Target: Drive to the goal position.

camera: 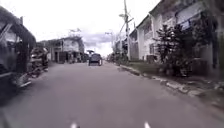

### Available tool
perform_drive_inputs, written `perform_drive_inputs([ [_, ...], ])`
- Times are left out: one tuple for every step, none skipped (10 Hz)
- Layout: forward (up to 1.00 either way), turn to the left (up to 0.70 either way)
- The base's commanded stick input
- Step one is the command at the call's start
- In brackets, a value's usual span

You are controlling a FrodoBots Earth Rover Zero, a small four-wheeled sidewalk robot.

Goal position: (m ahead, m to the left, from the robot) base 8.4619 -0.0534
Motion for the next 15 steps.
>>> perform_drive_inputs([
  [0.70, 0.05],
  [0.70, 0.10],
  [0.70, 0.00],
  [0.70, -0.21],
  [0.70, -0.12],
  [0.70, 0.02],
  [0.70, 0.01],
  [0.70, 0.00],
  [0.70, 0.00],
  [0.70, 0.00],
  [0.70, 0.00],
  [0.70, 0.00],
  [0.70, 0.00],
  [0.70, 0.02],
  [0.70, 0.09],
])
